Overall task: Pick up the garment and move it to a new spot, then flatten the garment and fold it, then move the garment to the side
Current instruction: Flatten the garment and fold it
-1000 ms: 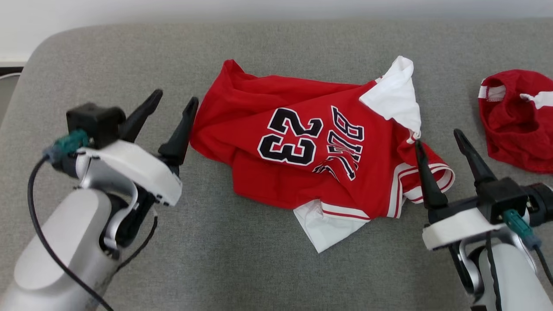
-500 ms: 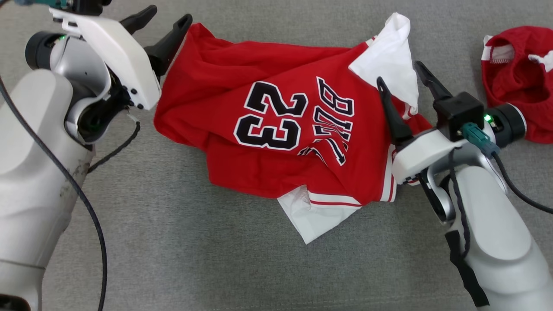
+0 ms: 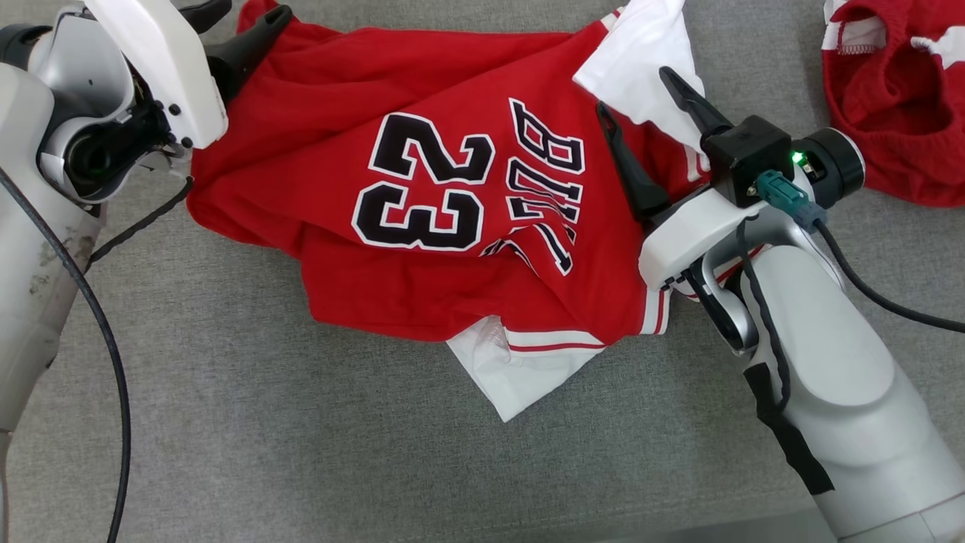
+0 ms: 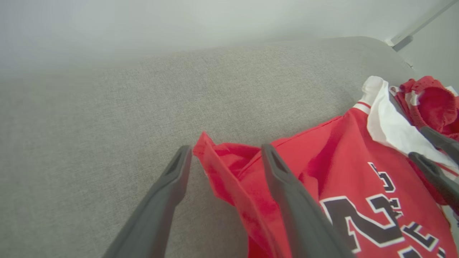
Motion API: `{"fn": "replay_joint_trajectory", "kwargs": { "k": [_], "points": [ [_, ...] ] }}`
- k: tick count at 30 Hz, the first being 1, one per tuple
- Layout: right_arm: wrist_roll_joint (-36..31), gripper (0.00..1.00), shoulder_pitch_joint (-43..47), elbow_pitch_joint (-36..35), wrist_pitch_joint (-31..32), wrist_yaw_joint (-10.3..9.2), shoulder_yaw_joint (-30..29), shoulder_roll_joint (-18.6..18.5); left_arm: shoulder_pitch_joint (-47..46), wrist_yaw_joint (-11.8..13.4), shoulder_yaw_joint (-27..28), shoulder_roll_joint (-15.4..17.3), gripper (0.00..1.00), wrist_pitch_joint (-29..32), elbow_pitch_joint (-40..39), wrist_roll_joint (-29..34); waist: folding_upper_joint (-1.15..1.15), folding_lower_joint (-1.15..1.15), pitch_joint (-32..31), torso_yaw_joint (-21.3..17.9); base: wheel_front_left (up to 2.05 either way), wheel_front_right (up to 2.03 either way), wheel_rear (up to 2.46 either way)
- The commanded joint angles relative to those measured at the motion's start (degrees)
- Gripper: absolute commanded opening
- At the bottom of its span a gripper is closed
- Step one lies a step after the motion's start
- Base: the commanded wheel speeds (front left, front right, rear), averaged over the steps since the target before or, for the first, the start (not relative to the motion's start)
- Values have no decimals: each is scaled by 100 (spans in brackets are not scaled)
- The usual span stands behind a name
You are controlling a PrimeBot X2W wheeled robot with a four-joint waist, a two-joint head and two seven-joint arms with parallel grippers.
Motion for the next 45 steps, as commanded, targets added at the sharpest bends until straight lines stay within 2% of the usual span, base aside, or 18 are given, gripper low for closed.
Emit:
{"fn": "replay_joint_trajectory", "kwargs": {
  "k": [1,11,14,18,21,22,23,24,26,30,33,36,38,39,41,43,44,45],
  "points": [
    [44,100,-77,-77,-72,-1,112,86,-299,-41,182,275,100,4,-69,-93,0,0,39,-19,0,0,0],
    [88,94,-524,172,-27,-1,375,87,-579,-41,-115,386,100,-7,265,-461,0,0,186,-69,0,0,0],
    [72,51,-646,216,46,-1,419,87,-663,-41,-208,357,100,-44,390,-526,0,0,229,-69,0,0,0],
    [23,35,-762,301,219,-1,396,87,-749,-41,-320,300,58,-74,533,-654,0,0,278,-72,0,0,0],
    [91,43,-796,294,314,-1,525,87,-788,-41,-405,253,62,-94,626,-747,0,0,300,-61,0,0,0],
    [109,53,-799,274,340,-1,567,87,-802,-41,-426,243,66,-109,650,-781,0,0,306,-62,0,0,0],
    [124,77,-795,249,355,-1,594,87,-814,-41,-447,238,85,-131,668,-810,0,0,307,-62,0,0,0],
    [183,89,-776,223,387,-1,639,87,-827,-41,-479,245,96,-146,685,-826,0,0,305,-60,0,0,0],
    [228,100,-756,157,418,-1,690,87,-851,-41,-535,268,100,-175,711,-866,0,0,301,-65,0,0,0],
    [266,100,-689,48,507,-1,787,87,-886,-41,-647,304,100,-224,746,-951,0,0,292,-66,0,0,0],
    [203,57,-686,72,622,-1,753,87,-928,-41,-721,323,100,-251,748,-1020,0,0,313,-69,0,0,0],
    [91,70,-713,146,715,-1,657,87,-981,-42,-799,316,100,-252,745,-1095,0,0,351,-66,0,0,0],
    [65,67,-734,180,715,-1,616,87,-1004,-42,-838,303,98,-250,756,-1162,0,0,374,-65,0,0,0],
    [60,67,-745,205,720,-1,608,87,-1016,-42,-854,300,92,-250,768,-1194,0,0,386,-69,0,0,0],
    [4,66,-763,268,749,-1,596,87,-1009,-42,-855,286,47,-211,817,-1322,0,0,395,-85,0,0,0],
    [12,68,-767,291,765,-1,602,87,-1011,-42,-856,278,36,-186,832,-1381,0,0,401,-90,0,0,0],
    [18,47,-776,295,747,-1,609,87,-1019,-42,-868,276,11,-186,834,-1415,0,0,404,-93,0,0,0],
    [10,27,-787,304,735,-1,600,87,-1029,-42,-882,281,0,-200,831,-1436,0,0,411,-98,0,0,0]
  ]
}}
